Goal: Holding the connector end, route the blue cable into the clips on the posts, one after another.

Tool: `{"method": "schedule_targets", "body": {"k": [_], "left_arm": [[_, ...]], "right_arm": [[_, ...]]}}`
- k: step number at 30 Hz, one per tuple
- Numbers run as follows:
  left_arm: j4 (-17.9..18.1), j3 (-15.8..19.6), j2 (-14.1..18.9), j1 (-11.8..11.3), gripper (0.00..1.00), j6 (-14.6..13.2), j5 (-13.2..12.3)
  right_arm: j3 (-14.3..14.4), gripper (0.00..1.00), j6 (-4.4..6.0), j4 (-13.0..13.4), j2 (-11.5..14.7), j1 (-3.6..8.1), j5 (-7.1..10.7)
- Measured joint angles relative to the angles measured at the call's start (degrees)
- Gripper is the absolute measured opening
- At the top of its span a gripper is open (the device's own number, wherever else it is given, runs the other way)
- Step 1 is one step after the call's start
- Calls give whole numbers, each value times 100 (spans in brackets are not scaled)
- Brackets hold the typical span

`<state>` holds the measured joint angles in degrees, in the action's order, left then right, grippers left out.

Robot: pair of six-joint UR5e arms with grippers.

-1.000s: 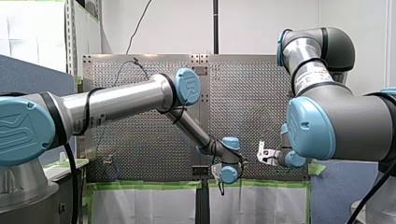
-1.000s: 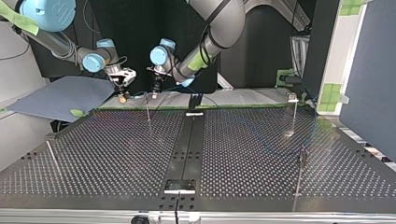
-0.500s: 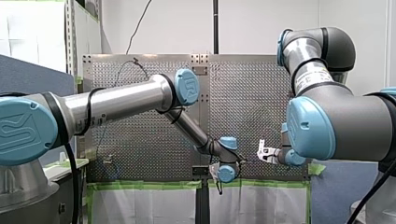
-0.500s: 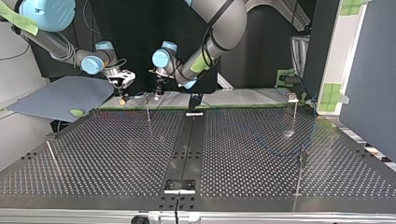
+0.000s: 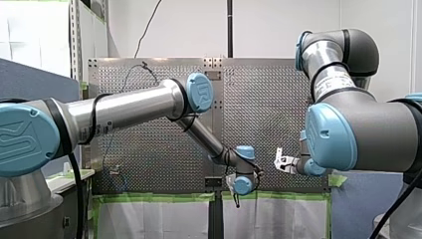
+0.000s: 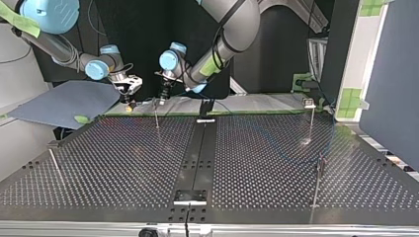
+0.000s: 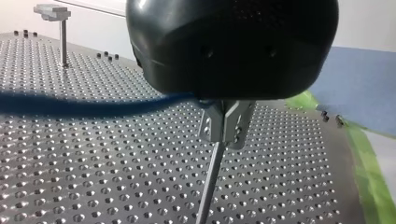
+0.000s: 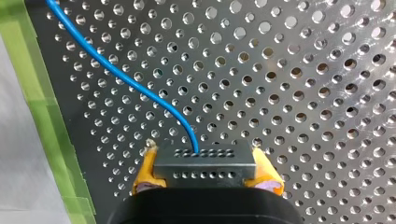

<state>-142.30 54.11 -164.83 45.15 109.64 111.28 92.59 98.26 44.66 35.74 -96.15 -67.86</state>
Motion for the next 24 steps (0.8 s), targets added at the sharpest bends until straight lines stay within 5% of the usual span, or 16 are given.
{"method": "schedule_targets", "body": {"k": [17,24], "left_arm": [[-59,-159,-116,-203,5,249,-233],[-79,-237,-241,-229,5,343,-301]], "right_arm": [[-60,0,56,69,-69,4,-5],[-199,0,-32,23,-332,7,0]]}}
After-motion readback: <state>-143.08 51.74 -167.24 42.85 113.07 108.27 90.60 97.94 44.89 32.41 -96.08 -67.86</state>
